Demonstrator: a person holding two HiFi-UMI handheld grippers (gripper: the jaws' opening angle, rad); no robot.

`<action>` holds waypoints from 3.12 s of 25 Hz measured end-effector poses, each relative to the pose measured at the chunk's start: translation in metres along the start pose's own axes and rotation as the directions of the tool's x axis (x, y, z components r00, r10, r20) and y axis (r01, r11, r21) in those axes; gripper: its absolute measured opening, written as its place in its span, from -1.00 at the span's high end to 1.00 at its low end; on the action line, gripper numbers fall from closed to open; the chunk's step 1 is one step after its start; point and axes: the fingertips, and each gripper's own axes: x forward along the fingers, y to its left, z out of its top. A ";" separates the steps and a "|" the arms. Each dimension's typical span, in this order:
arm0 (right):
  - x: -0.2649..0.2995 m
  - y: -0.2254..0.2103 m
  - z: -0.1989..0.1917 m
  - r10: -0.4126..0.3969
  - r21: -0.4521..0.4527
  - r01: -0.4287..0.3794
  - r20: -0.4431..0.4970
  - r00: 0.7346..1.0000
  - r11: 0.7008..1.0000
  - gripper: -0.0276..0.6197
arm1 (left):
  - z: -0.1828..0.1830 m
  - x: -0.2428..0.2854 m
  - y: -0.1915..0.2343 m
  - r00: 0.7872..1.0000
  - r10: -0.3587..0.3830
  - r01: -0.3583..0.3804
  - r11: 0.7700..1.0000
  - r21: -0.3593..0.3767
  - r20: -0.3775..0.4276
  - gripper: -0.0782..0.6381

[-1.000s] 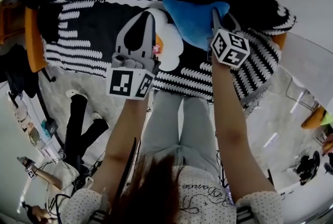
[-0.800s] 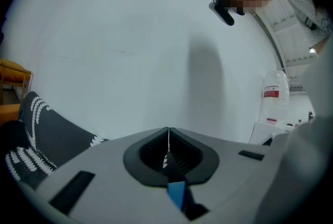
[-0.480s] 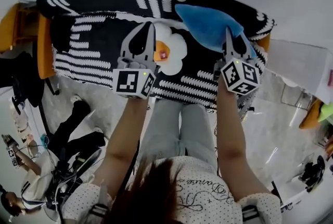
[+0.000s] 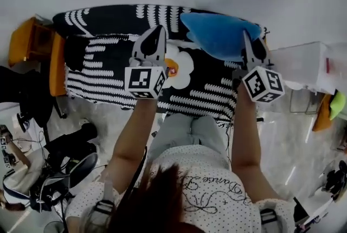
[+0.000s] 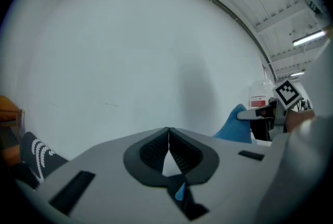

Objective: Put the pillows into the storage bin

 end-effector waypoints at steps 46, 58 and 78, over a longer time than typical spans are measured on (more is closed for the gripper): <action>-0.764 -0.157 0.006 -0.731 0.150 0.733 0.336 0.594 0.664 0.59 | -0.016 -0.212 -0.668 0.550 -0.835 0.831 0.550 0.086 0.031 0.77; -0.913 -0.186 -0.046 -0.893 0.303 0.855 0.303 0.332 0.420 0.59 | -0.063 -0.268 -0.840 0.263 -0.963 0.960 0.256 0.110 -0.052 0.77; -0.989 -0.346 -0.133 -0.983 0.493 0.851 0.122 0.137 0.180 0.59 | -0.175 -0.208 -1.030 0.080 -0.974 0.996 0.086 -0.015 -0.213 0.77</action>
